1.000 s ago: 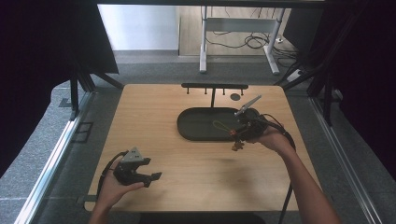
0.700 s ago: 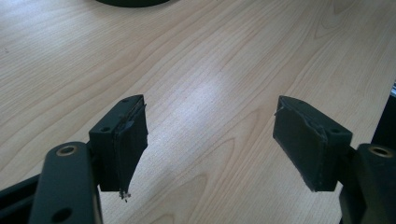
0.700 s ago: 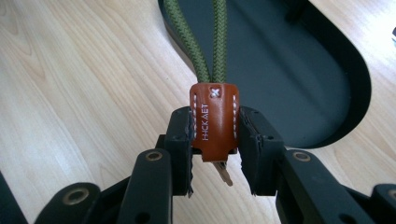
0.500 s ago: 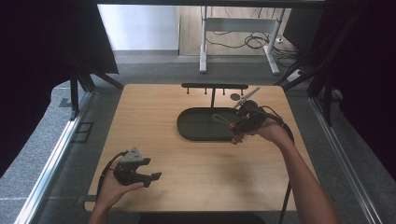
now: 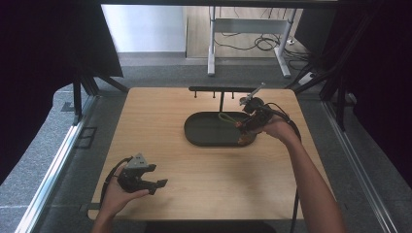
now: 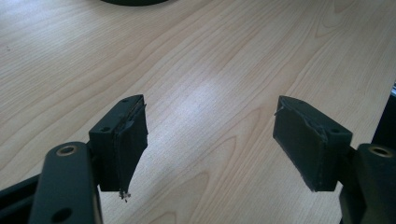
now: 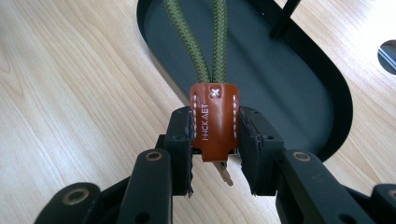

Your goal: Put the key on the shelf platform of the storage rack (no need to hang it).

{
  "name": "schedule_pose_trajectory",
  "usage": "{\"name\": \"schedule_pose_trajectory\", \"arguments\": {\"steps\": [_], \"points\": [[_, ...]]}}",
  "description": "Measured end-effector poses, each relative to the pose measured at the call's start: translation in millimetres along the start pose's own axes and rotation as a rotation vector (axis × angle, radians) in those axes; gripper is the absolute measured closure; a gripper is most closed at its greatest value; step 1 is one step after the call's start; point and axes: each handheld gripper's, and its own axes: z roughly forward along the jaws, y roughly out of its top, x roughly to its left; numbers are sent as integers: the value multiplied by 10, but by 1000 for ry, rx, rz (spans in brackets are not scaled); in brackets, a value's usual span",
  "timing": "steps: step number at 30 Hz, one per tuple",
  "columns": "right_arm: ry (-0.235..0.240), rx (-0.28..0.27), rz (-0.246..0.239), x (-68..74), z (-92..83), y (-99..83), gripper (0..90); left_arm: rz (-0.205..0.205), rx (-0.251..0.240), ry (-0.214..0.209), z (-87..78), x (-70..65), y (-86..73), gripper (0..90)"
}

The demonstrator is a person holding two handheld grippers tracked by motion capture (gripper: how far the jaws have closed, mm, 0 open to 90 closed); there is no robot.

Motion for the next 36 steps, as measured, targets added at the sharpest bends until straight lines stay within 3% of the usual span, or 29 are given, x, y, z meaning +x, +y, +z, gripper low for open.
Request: {"name": "schedule_pose_trajectory", "arguments": {"steps": [5,19,36], "points": [[-5,17,-2,-47,49,48,668,-1,1,-3,7,5,-3,265],[10,3,9,-227,218,165,668,-6,4,-3,12,14,-12,265],[-5,21,41,-328,518,95,667,-2,9,-5,22,21,-18,265]]}}
